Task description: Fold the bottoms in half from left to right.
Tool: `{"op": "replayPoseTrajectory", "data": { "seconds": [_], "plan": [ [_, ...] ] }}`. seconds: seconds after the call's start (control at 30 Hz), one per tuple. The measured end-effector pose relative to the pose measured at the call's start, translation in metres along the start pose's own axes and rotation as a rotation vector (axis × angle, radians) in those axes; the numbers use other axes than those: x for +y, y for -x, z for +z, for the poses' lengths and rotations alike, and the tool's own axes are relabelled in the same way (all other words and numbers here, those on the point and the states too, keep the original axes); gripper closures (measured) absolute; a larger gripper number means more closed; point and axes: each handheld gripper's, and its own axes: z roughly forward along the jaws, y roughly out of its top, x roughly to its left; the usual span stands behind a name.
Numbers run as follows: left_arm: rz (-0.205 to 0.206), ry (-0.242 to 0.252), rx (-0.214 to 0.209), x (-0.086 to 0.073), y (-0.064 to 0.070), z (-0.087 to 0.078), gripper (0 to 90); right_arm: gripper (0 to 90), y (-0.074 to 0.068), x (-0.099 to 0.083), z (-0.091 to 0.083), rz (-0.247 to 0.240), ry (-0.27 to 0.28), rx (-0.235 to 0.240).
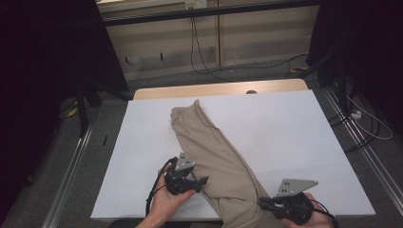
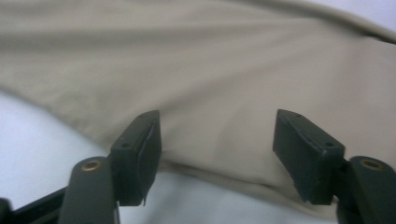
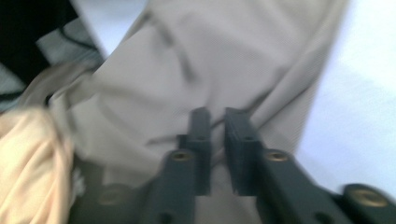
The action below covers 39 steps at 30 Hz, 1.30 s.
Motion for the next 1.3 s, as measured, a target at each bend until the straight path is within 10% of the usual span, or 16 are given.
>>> {"op": "replayPoseTrajectory", "data": {
  "seconds": [0.4, 0.57, 0.7, 1.13, 1.3],
  "plan": [
    [0.130, 0.001, -0.245, -0.013, 0.068, -0.011, 67.7, 65.2, 0.028, 0.020, 0.024, 0.037, -0.027, -0.136],
    [0.229, -0.021, -0.247, -0.005, 0.078, 0.008, 63.8, 65.7, 0.028, 0.018, 0.026, 0.042, -0.049, -0.139],
    [0.272, -0.065, -0.261, -0.007, 0.083, 0.010, 88.6, 67.8, 0.030, 0.017, 0.025, 0.046, -0.041, -0.135],
    [0.092, -0.082, -0.436, -0.022, 0.078, -0.017, 84.7, 74.9, 0.026, 0.017, 0.025, 0.039, -0.047, -0.137],
    [0.060, -0.030, -0.241, -0.021, 0.057, -0.018, 69.5, 89.4, 0.026, 0.017, 0.025, 0.043, -0.058, -0.107]
  ]
}}
